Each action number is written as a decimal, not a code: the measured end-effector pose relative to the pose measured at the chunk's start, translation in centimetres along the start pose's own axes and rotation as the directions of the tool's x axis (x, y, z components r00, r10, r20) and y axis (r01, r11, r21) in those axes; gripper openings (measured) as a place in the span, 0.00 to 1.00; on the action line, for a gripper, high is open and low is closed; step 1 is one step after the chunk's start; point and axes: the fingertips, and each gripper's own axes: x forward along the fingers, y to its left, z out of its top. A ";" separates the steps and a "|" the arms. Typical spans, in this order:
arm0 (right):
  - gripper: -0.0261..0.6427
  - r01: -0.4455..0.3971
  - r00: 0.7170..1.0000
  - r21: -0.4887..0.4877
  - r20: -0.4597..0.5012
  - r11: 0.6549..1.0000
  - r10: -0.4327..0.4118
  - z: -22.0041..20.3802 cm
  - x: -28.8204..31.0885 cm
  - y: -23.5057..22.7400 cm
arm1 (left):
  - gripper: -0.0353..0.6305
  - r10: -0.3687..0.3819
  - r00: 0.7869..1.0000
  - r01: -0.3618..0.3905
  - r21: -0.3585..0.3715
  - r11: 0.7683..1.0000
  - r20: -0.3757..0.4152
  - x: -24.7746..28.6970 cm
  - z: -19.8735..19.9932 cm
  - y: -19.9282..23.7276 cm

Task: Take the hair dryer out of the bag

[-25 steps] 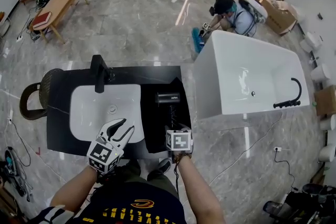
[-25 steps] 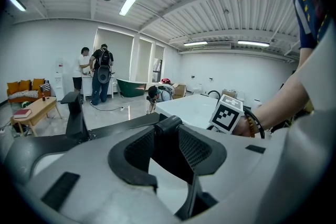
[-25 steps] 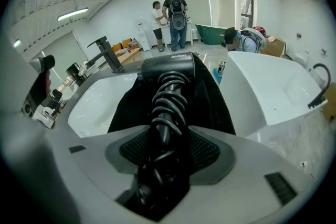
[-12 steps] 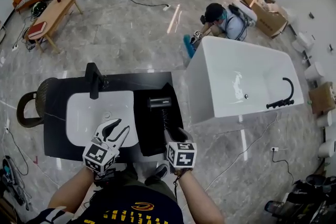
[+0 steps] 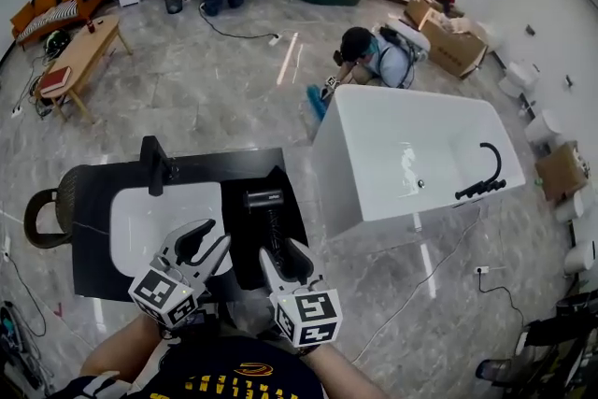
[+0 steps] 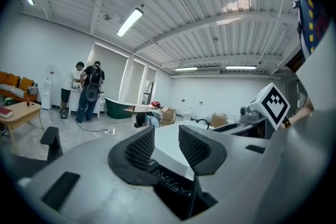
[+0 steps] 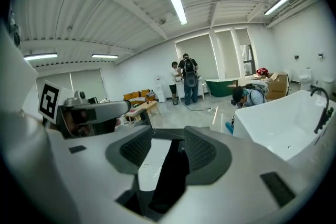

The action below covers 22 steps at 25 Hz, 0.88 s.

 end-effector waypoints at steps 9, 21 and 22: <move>0.17 -0.032 0.987 -0.018 0.156 0.999 0.035 4.3 -3.8 3.0 | 0.27 -0.065 0.989 0.078 -0.089 0.993 0.133 -1.2 4.2 -6.3; 0.05 -0.046 0.990 -0.012 0.131 0.999 0.047 2.6 -3.4 3.5 | 0.06 -0.055 0.996 0.068 -0.175 0.982 0.077 -1.9 2.2 -6.0; 0.05 -0.044 0.991 -0.021 0.129 0.999 0.046 2.6 -3.4 3.6 | 0.06 -0.058 0.995 0.070 -0.170 0.983 0.075 -1.9 2.1 -6.1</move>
